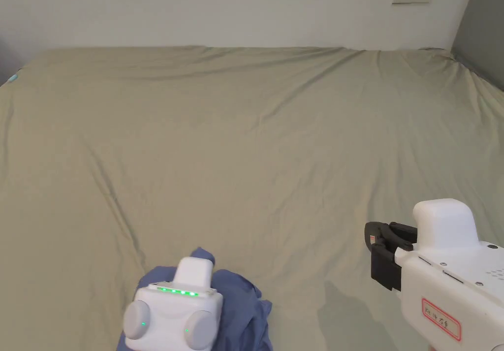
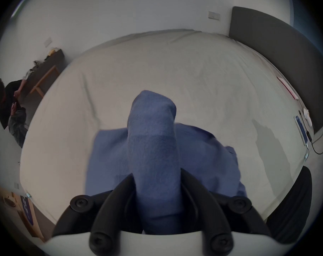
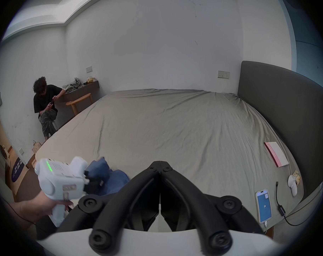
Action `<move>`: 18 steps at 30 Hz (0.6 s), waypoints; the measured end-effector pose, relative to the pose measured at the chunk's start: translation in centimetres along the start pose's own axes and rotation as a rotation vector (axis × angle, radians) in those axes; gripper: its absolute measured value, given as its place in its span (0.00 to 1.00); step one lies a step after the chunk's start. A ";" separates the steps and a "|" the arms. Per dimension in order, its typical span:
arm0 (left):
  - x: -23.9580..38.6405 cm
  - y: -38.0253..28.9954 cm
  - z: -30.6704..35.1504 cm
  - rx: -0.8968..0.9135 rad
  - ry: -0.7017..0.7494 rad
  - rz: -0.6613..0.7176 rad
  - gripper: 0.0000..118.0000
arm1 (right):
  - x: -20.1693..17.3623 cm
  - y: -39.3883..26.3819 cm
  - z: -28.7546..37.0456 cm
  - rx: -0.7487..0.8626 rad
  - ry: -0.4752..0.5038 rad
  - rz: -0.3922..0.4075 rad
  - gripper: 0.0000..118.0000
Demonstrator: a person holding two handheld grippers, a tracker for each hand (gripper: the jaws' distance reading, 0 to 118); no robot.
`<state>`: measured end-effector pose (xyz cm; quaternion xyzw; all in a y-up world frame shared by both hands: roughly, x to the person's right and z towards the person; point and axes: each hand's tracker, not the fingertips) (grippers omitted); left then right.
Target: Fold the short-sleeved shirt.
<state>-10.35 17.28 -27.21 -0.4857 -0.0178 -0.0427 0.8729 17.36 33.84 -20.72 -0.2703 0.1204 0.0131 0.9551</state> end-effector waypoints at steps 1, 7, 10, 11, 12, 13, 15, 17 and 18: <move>0.8 -0.3 -0.6 -0.018 -0.008 -0.011 0.13 | 0.1 -0.1 -0.1 -0.003 -0.004 0.000 0.01; 4.1 -2.5 -1.5 0.001 0.008 -0.126 0.23 | 0.6 -0.7 -0.9 -0.039 0.020 -0.013 0.01; 3.3 -2.2 -0.7 0.018 -0.058 -0.115 0.42 | 0.4 -1.0 -1.2 -0.042 0.018 -0.011 0.01; 2.5 -2.1 -0.3 0.025 -0.134 -0.069 0.59 | 0.5 -1.0 -1.3 -0.045 0.020 -0.013 0.02; 1.5 -1.9 0.1 0.022 -0.227 -0.016 0.78 | 0.4 -1.1 -1.4 -0.047 0.022 -0.016 0.01; 0.7 -1.8 0.5 0.012 -0.340 0.045 0.94 | 0.4 -1.1 -1.5 -0.050 0.023 -0.017 0.02; -1.0 -1.4 1.7 0.057 -0.444 0.134 0.95 | 0.3 -1.0 -1.5 -0.052 0.021 -0.012 0.02; -2.4 -1.3 3.5 0.146 -0.436 0.133 0.73 | 0.2 -0.9 -1.2 -0.047 0.019 -0.009 0.01; -2.9 -1.0 3.9 0.148 -0.403 0.117 0.53 | 0.2 -0.9 -1.1 -0.045 0.020 -0.009 0.01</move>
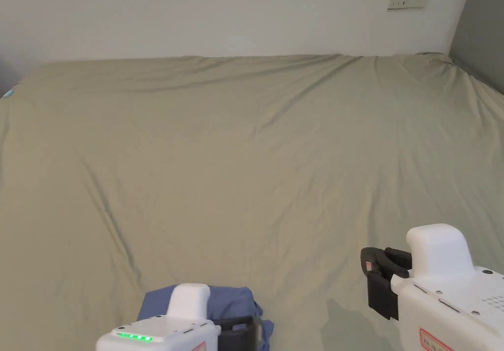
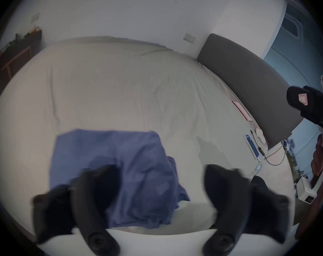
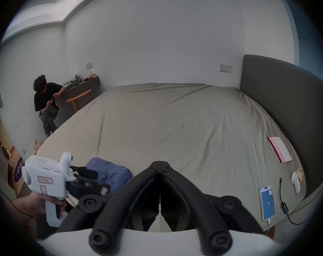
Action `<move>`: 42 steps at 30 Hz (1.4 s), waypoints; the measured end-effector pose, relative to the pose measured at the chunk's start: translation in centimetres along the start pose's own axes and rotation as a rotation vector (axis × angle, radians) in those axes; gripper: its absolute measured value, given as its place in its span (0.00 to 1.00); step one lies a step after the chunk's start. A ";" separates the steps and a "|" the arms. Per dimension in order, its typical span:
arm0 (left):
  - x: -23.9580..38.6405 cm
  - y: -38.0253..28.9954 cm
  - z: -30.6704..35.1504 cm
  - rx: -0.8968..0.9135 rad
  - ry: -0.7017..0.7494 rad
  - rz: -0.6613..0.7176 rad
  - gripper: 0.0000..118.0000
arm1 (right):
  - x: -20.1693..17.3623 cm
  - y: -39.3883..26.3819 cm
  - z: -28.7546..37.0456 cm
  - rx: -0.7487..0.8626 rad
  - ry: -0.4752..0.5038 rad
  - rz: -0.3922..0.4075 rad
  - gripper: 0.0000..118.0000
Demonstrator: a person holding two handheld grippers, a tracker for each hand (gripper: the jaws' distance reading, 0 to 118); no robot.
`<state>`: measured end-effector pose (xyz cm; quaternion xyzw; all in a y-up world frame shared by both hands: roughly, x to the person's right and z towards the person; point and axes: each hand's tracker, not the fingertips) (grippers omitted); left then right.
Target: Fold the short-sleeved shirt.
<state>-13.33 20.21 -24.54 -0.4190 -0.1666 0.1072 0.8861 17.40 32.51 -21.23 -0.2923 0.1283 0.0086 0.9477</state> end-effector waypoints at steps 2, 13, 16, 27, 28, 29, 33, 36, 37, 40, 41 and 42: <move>-0.6 0.6 0.7 0.019 0.070 -0.042 0.19 | -0.1 0.1 0.3 0.003 -0.004 0.002 0.01; 0.4 -1.8 -7.6 -0.070 0.253 -0.252 0.00 | -0.9 0.7 2.2 0.022 -0.024 0.054 0.02; 2.7 -4.2 -8.1 -0.026 0.324 -0.369 0.00 | -0.8 0.6 2.5 0.019 -0.031 0.052 0.02; 8.0 -8.2 -7.1 0.012 0.320 -0.492 0.00 | -1.5 0.0 0.7 -0.008 -0.007 0.067 0.02; 8.4 -8.7 -7.4 0.008 0.301 -0.494 0.00 | -1.8 0.1 0.4 -0.009 -0.001 0.070 0.02; 9.0 -9.1 -7.5 -0.002 0.259 -0.491 0.00 | -2.1 0.2 0.0 -0.011 0.002 0.074 0.01; 10.0 -9.7 -6.9 -0.091 0.003 -0.410 0.00 | -3.4 0.9 -1.5 -0.006 0.032 0.096 0.02; 8.6 -8.9 -3.7 -0.001 -0.055 -0.284 0.00 | -4.2 1.1 -2.8 -0.005 0.054 0.117 0.02; 7.4 -8.2 -2.3 0.046 -0.060 -0.237 0.00 | -4.5 1.1 -3.4 -0.008 0.065 0.126 0.01; 2.9 -5.8 0.1 0.136 -0.042 -0.171 0.00 | -5.5 0.0 -5.9 -0.035 0.133 0.152 0.02; 1.3 -5.2 0.8 0.171 0.012 -0.167 0.00 | -6.0 -0.8 -7.0 -0.057 0.162 0.167 0.01; -0.3 -4.8 1.4 0.206 0.071 -0.156 0.00 | -6.6 -1.6 -8.3 -0.084 0.178 0.181 0.02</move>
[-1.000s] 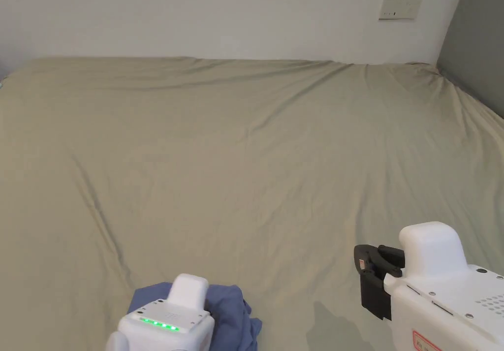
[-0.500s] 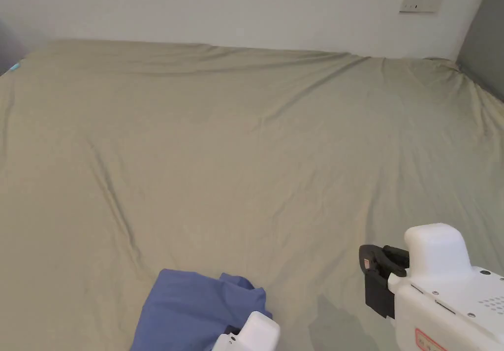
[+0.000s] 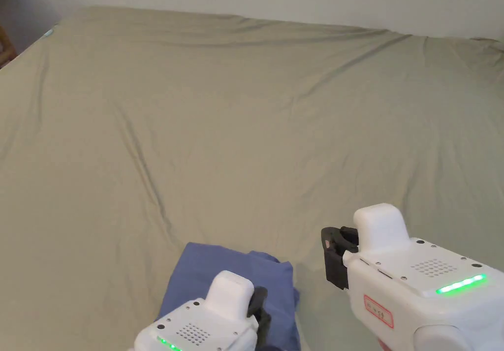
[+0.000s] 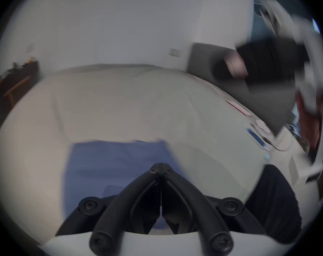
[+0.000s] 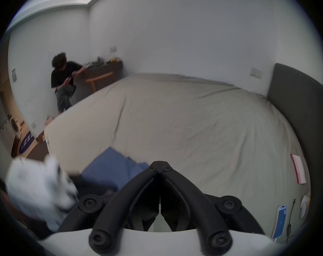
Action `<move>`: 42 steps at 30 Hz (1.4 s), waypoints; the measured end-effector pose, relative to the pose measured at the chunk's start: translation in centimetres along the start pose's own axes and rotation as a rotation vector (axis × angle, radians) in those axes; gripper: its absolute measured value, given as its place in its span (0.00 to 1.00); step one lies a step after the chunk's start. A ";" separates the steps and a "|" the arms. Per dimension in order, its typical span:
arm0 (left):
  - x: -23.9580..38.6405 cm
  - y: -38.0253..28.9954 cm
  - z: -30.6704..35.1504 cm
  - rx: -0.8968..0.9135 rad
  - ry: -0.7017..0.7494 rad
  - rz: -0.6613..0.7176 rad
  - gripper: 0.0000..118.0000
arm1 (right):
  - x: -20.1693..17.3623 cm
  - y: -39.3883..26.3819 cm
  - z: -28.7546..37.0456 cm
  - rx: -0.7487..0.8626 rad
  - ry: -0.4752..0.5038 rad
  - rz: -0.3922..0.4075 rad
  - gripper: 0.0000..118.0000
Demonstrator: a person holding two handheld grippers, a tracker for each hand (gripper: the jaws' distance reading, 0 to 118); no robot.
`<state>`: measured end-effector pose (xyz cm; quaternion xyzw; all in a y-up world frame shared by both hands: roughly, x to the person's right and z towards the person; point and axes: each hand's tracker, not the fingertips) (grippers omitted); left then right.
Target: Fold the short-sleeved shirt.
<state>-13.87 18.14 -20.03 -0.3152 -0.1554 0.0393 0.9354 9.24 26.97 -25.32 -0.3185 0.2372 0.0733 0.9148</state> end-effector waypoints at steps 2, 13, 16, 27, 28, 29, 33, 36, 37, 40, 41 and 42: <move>-3.6 0.7 0.3 -0.006 0.098 0.062 0.00 | -1.3 -1.8 -3.4 -0.099 0.016 0.037 0.01; -16.3 0.7 0.4 -0.113 0.016 0.389 0.16 | -2.1 -7.8 -12.2 -0.426 0.098 0.032 0.01; -19.1 0.2 -1.7 -0.232 -0.123 0.558 0.85 | -1.5 -7.3 -12.7 -0.453 0.135 0.043 0.01; -17.1 -3.2 -9.1 -0.364 -0.649 0.958 0.93 | -1.7 -7.8 -12.6 -0.442 0.140 0.054 0.01; -16.3 -3.3 -9.5 -0.379 -0.596 0.960 0.85 | -1.6 -7.8 -12.5 -0.441 0.139 0.053 0.01; -15.8 -3.3 -9.6 -0.389 -0.524 0.927 0.69 | -1.6 -7.8 -12.5 -0.440 0.140 0.052 0.01; -16.5 -3.8 -9.7 -0.400 -0.427 0.916 0.30 | -1.6 -7.4 -12.1 -0.439 0.146 0.074 0.01; -14.2 -1.0 -8.0 -0.422 -0.230 0.653 0.30 | -1.5 -5.8 -9.9 -0.367 0.121 0.173 0.01; -13.3 -0.2 -7.6 -0.429 -0.179 0.574 0.30 | -1.2 -4.9 -8.8 -0.318 0.093 0.172 0.01; -11.3 1.3 -6.3 -0.412 -0.125 0.461 0.30 | -0.1 -1.2 -5.1 -0.171 0.030 0.106 0.01; -10.8 1.7 -5.9 -0.405 -0.114 0.435 0.30 | 0.1 -0.1 -3.8 -0.117 0.003 0.090 0.01; -10.7 1.9 -5.4 -0.397 -0.102 0.414 0.30 | 0.2 0.9 -2.6 -0.065 -0.021 0.082 0.01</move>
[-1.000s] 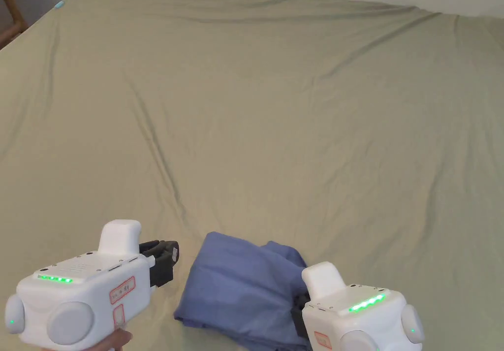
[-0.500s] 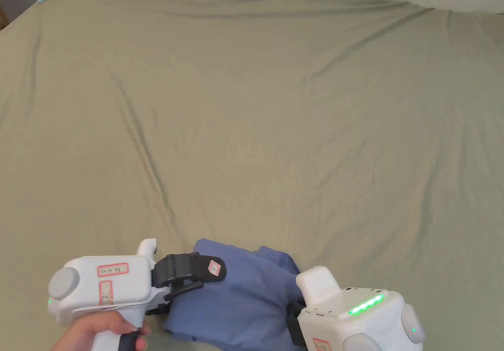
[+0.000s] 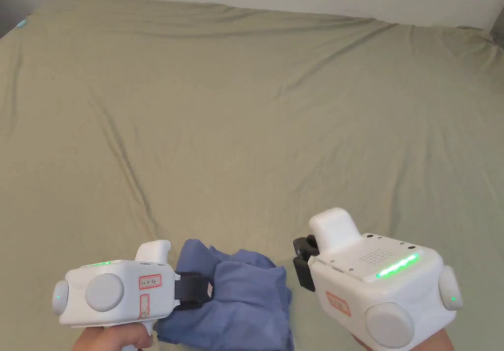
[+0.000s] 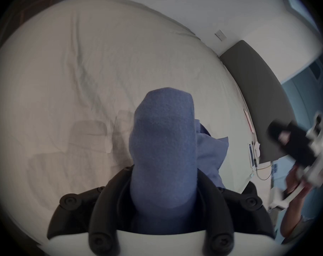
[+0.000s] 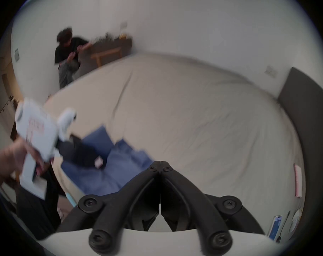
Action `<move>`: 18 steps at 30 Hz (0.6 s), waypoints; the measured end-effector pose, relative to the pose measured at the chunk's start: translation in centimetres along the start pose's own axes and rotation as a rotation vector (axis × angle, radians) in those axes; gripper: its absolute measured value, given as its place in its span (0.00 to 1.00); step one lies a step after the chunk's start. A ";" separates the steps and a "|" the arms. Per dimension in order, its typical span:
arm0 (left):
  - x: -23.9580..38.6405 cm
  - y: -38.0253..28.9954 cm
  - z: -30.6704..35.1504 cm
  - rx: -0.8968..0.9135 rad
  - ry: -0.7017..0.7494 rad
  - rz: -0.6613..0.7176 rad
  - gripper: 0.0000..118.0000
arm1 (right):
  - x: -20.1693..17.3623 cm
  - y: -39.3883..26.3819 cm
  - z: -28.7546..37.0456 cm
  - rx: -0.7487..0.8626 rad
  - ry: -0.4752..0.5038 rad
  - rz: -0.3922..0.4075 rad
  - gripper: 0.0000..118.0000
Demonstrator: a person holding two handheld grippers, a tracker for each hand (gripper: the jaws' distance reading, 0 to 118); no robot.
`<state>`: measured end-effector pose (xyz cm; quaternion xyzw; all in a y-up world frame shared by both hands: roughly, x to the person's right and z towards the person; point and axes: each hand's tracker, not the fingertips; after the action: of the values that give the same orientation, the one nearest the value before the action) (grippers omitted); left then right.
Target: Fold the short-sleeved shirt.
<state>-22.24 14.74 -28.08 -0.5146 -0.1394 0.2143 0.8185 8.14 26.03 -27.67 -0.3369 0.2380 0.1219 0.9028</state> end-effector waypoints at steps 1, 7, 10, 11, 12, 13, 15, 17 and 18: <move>0.5 0.0 0.5 0.001 0.011 -0.023 0.30 | 0.1 0.9 1.3 0.047 -0.021 -0.004 0.01; 1.2 -0.7 2.9 0.054 0.211 -0.183 0.30 | -1.4 4.1 6.9 0.251 -0.157 0.031 0.01; -0.8 -1.1 3.9 0.071 0.276 -0.167 0.30 | -3.0 4.6 8.2 0.305 -0.206 0.045 0.01; -1.5 -1.3 4.3 0.077 0.304 -0.181 0.30 | -3.7 4.7 8.4 0.319 -0.236 0.056 0.01; -2.3 -1.3 4.6 0.077 0.335 -0.194 0.30 | -4.2 4.6 8.5 0.323 -0.229 0.061 0.01; -3.1 -1.4 4.9 0.071 0.372 -0.202 0.30 | -4.5 4.7 8.6 0.325 -0.221 0.059 0.01; -5.2 -1.4 5.6 0.064 0.434 -0.200 0.30 | -4.9 4.8 8.3 0.333 -0.190 0.027 0.01; -7.4 -1.3 6.6 0.075 0.478 -0.176 0.30 | -5.4 4.8 7.9 0.334 -0.201 0.012 0.01; -8.6 -1.3 7.1 0.075 0.508 -0.169 0.30 | -5.5 4.9 7.6 0.334 -0.208 0.010 0.01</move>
<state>-32.59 15.58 -23.92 -0.5076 0.0363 0.0142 0.8607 4.17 34.42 -22.51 -0.1667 0.1620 0.1195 0.9652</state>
